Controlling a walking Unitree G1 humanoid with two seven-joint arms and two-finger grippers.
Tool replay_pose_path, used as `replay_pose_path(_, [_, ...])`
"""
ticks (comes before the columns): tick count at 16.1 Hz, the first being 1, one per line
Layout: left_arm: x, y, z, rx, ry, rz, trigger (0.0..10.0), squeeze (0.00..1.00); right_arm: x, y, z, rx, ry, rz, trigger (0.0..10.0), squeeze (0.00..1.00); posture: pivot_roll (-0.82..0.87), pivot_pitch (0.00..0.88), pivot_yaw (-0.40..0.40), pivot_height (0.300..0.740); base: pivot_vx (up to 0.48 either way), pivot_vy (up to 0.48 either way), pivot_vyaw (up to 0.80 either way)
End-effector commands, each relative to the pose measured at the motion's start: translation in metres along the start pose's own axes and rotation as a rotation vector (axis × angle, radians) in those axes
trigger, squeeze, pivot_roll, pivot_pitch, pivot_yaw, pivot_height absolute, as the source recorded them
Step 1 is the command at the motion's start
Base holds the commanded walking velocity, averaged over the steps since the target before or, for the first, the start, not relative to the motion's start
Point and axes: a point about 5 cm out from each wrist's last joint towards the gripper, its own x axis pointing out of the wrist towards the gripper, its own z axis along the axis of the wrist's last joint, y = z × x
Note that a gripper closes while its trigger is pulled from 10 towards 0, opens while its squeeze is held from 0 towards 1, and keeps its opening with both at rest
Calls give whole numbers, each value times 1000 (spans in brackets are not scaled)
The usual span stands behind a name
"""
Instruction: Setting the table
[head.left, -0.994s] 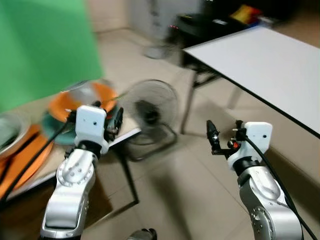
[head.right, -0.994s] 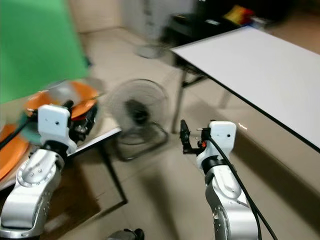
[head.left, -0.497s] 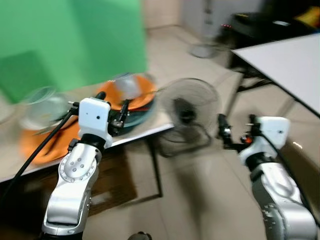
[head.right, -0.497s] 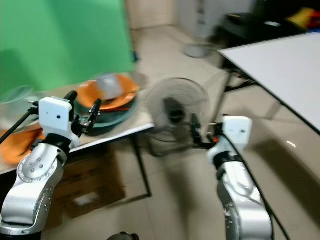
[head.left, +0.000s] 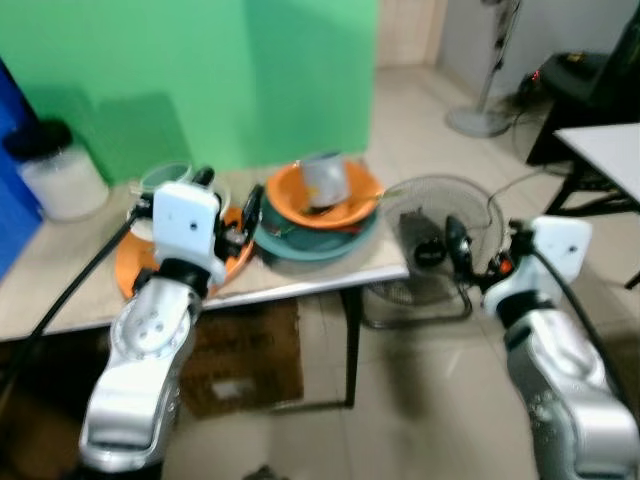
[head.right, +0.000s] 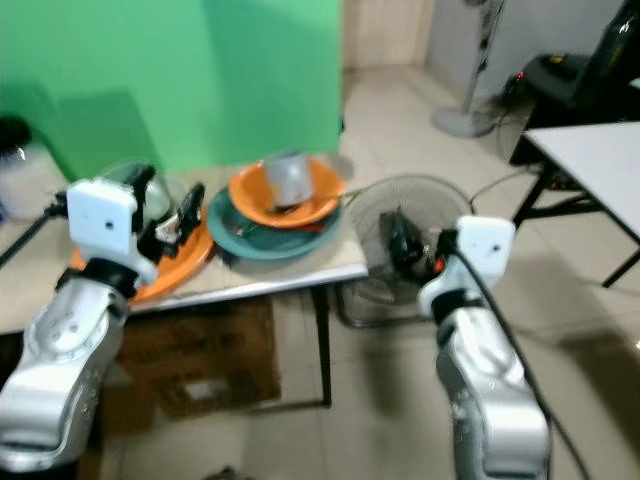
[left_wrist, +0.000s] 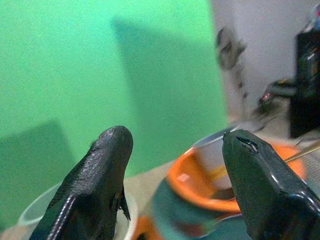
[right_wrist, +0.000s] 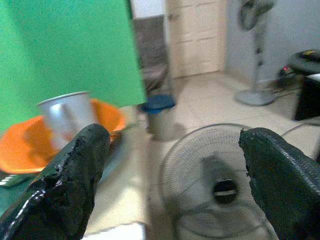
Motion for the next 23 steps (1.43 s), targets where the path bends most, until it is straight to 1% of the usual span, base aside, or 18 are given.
replay_pose_path(1, [2,-3,1,-6,3,-15,10000,0,-1,-4,8,-42,-59,-1,10000,0,59,17,24,740,390,0,0])
replay_pose_path(2, [1,-3,0,-5,8,-15,10000,0,1,-6,4,-79,-25,-37,10000,0,60,18,23,740,398,0,0])
replay_pose_path(3, [0,-4,-1,-4,15,-16,10000,0,2,-6,0,-76,17,-28,10000,0,61,18,21,740,394,0,0])
replay_pose_path(4, [-1,-4,-3,-2,25,-17,10000,0,-1,0,-3,-15,22,45,10000,0,61,18,21,740,394,0,0])
replay_pose_path(5, [-1,-4,-3,-2,30,-17,10000,0,-2,1,-4,0,25,64,10000,0,63,18,20,740,390,0,0])
replay_pose_path(7, [-2,-5,-4,3,35,-27,10000,0,-4,4,-6,-1,33,96,10000,0,63,18,17,740,369,0,0])
replay_pose_path(9, [-2,-6,-3,7,35,-38,10000,0,-5,5,-5,-52,40,139,10000,0,61,18,14,740,354,0,800])
replay_pose_path(11, [-3,-8,-2,15,33,-55,10000,0,-5,6,-3,-37,33,157,10000,0,62,18,11,740,334,0,800])
replay_pose_path(13, [-3,-12,0,16,30,-85,10000,0,-5,5,2,-2,15,192,10000,0,62,20,9,740,259,0,0])
replay_pose_path(14, [-4,-18,3,34,32,-150,10000,0,-5,6,10,-31,-4,252,10000,0,62,20,8,740,0,0,0])
replay_pose_path(15, [-4,-21,4,40,32,-183,10000,0,-5,6,12,-56,10,283,10000,0,61,19,8,740,0,0,0])
replay_pose_path(17, [-5,-27,8,32,29,-259,10000,0,-5,5,11,-103,57,317,10000,0,58,18,8,740,0,0,0])
replay_pose_path(18, [-5,-30,8,32,37,-290,10000,0,-4,3,10,-116,77,303,10000,43,56,17,7,740,0,0,0])
replay_pose_path(19, [-9,-36,8,12,67,-369,10000,0,-3,-4,6,-134,138,253,10000,1000,55,17,8,740,0,0,0])
replay_pose_path(20, [-12,-41,7,9,88,-451,10000,0,-2,-10,3,-129,178,222,10000,1000,48,15,13,740,0,0,0])
replay_pose_path(21, [-13,-43,7,2,97,-494,10000,0,-3,-11,3,-120,197,225,10000,1000,43,14,16,740,0,0,0])
replay_pose_path(22, [-13,-44,7,3,101,-513,10000,0,-4,-10,2,-124,219,239,10000,1000,41,12,18,740,0,0,0])
replay_pose_path(23, [-12,-44,8,15,103,-534,10000,0,-7,-7,-2,-142,278,290,10000,1000,35,9,22,740,0,0,0])
